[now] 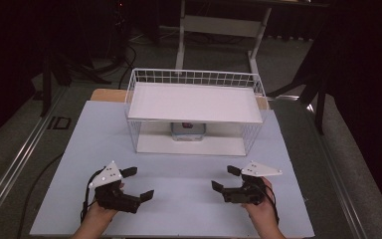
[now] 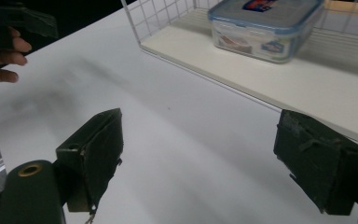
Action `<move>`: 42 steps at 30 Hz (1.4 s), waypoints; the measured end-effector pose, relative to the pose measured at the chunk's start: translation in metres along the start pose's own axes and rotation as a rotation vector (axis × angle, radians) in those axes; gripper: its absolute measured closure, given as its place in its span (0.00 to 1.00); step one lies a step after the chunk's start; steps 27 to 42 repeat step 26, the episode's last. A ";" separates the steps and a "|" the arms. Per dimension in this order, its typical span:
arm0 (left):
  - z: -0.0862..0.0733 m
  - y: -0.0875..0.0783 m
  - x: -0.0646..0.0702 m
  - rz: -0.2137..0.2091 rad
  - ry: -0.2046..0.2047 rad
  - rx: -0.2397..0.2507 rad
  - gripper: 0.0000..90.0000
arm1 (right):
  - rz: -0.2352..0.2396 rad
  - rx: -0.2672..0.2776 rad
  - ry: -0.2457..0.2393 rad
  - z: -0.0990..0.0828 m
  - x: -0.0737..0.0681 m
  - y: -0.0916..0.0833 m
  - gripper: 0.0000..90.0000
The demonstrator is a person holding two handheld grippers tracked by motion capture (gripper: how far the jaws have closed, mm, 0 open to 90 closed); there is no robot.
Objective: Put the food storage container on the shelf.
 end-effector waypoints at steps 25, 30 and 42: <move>-0.027 -0.008 -0.019 0.066 -0.006 -0.020 0.01 | -0.096 -0.077 -0.019 -0.034 0.036 -0.018 0.17; -0.028 -0.008 -0.019 0.067 -0.006 -0.017 0.01 | -0.101 -0.080 -0.030 -0.034 0.036 -0.018 0.17; -0.028 -0.008 -0.019 0.067 -0.006 -0.017 0.01 | -0.101 -0.080 -0.030 -0.034 0.036 -0.018 0.17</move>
Point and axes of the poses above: each handheld gripper's, and its own axes: y roughly forward along the jaws, z roughly out of its top, x roughly to its right, the point moved 2 cm from there along y, roughly forward along the jaws, and after that the axes turned 11 degrees about x, right-handed, at the moved point
